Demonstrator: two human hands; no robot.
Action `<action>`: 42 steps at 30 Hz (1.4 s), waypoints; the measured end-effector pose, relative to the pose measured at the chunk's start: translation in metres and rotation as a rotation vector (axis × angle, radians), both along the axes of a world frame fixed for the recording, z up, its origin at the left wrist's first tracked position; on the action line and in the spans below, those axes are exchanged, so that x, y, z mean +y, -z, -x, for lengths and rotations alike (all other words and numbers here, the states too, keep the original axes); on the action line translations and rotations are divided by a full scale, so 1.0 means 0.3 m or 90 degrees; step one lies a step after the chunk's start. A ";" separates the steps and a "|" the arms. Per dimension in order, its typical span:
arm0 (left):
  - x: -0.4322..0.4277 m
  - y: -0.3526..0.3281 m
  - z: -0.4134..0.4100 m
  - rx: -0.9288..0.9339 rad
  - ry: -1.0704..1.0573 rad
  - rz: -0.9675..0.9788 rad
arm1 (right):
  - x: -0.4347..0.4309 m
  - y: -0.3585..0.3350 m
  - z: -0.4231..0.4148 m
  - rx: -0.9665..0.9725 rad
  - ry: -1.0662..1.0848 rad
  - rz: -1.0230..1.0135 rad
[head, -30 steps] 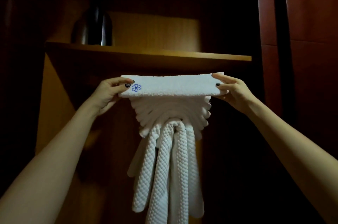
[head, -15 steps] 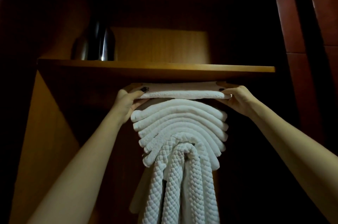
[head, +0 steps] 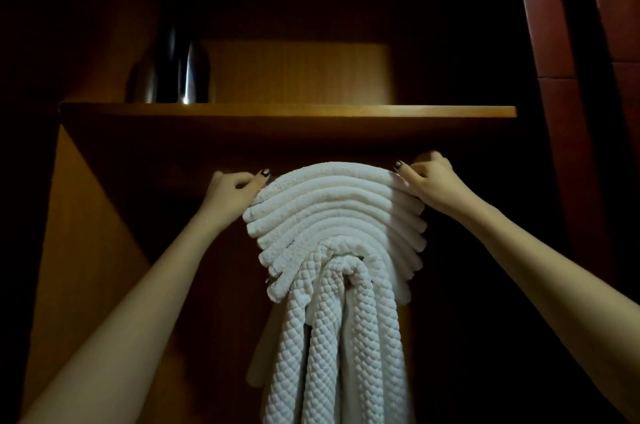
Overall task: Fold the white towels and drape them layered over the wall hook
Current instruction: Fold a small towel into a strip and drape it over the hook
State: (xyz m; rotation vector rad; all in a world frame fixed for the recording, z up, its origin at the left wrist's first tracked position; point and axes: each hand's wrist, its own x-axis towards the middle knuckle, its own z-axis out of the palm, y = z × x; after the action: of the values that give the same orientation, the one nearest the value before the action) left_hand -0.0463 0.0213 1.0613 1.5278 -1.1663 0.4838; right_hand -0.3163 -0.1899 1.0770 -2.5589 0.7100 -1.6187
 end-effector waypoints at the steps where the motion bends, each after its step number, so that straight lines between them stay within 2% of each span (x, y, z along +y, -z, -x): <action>1: -0.006 -0.019 0.009 -0.028 -0.057 -0.014 | 0.029 -0.012 -0.012 0.016 -0.025 0.037; 3: -0.024 -0.051 0.035 -0.096 -0.083 -0.034 | 0.080 -0.029 -0.046 0.098 -0.080 0.096; 6: -0.057 -0.070 0.073 -0.184 0.000 -0.113 | 0.113 -0.030 -0.100 0.204 -0.098 0.098; 12: -0.072 -0.030 0.086 -0.265 -0.062 -0.178 | 0.048 -0.011 -0.127 0.178 -0.116 0.066; 21: -0.066 0.004 0.101 -0.265 -0.049 -0.226 | 0.057 0.009 -0.132 0.200 -0.089 0.047; 23: -0.047 0.001 0.113 -0.269 -0.043 -0.203 | 0.091 0.008 -0.122 0.201 -0.018 0.056; 27: 0.025 0.047 0.155 -0.249 -0.038 -0.023 | 0.196 0.068 -0.089 0.122 0.061 0.107; 30: 0.111 0.122 0.209 -0.274 -0.055 0.040 | 0.301 0.142 -0.058 0.088 0.039 0.142; 33: 0.205 0.233 0.275 -0.264 -0.087 0.059 | 0.429 0.245 -0.047 0.081 -0.001 0.112; 42: 0.679 0.845 0.434 -0.149 -0.185 -0.112 | 0.867 0.798 -0.030 0.169 -0.148 0.020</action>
State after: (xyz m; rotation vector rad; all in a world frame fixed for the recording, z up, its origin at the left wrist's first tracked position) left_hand -0.1764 0.2250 0.8077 1.8436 -1.1939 0.7874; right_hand -0.3072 0.0702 0.8378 -2.7859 0.3804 -1.2475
